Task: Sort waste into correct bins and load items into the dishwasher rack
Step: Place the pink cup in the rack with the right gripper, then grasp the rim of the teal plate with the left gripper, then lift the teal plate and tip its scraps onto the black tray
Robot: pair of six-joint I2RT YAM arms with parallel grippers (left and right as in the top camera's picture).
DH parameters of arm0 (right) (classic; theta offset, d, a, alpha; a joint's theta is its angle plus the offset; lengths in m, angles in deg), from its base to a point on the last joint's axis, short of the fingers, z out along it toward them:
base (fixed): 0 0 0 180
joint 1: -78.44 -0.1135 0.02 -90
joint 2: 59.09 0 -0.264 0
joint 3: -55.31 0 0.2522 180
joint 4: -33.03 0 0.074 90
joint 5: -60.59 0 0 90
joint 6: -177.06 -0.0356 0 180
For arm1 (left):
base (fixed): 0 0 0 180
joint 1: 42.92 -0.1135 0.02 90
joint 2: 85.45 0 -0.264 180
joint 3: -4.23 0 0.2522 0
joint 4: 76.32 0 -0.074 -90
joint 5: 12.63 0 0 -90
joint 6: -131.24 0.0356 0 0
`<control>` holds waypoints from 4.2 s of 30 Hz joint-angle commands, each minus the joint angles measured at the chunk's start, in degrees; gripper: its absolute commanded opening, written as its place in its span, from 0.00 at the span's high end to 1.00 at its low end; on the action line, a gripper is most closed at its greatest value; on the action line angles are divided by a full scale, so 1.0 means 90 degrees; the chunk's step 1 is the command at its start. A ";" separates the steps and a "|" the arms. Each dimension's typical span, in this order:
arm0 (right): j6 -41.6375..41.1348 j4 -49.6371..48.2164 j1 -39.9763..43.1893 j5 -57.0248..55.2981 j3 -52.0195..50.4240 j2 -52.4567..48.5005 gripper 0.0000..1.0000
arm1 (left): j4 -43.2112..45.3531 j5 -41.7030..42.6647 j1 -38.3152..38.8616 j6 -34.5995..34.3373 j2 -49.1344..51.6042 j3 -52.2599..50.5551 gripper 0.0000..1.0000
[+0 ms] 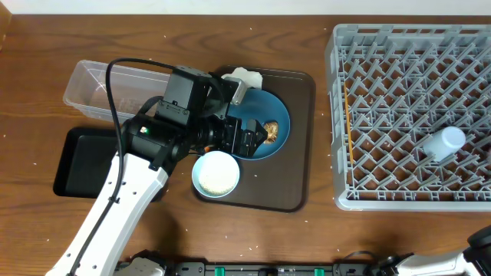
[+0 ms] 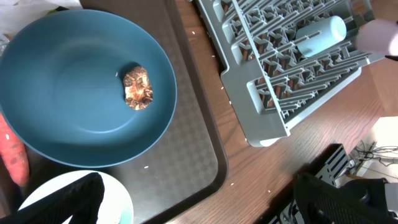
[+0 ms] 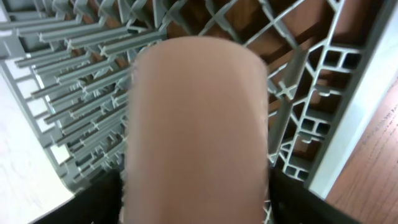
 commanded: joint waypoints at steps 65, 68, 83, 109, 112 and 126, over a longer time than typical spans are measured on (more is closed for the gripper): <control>0.2142 0.0488 -0.5751 -0.0833 0.0699 0.2863 0.19 | 0.1039 -0.3322 0.0355 -0.1523 0.3509 -0.0255 0.69; 0.2142 0.0486 -0.5751 -0.0833 0.0699 0.2863 0.19 | 0.1275 -0.2936 0.0355 -0.1528 0.3509 -0.0255 0.69; 0.2164 0.0522 -0.5751 -0.0879 0.0699 0.2863 0.19 | 0.0345 -0.4177 0.0277 -0.1401 0.2567 0.0330 0.66; 0.2164 0.0537 -0.5751 -0.0877 0.0699 0.2863 0.19 | 0.0879 -0.2565 -0.0007 -0.1336 0.4165 0.0080 0.66; 0.2164 0.0529 -0.5751 -0.0879 0.0699 0.2863 0.19 | 0.1086 -0.2567 -0.0002 -0.1098 0.4165 0.0080 0.66; 0.2161 0.0600 -0.5751 -0.0877 0.0699 0.2863 0.18 | 0.1146 -0.2142 -0.0083 -0.1044 0.3451 0.0304 0.94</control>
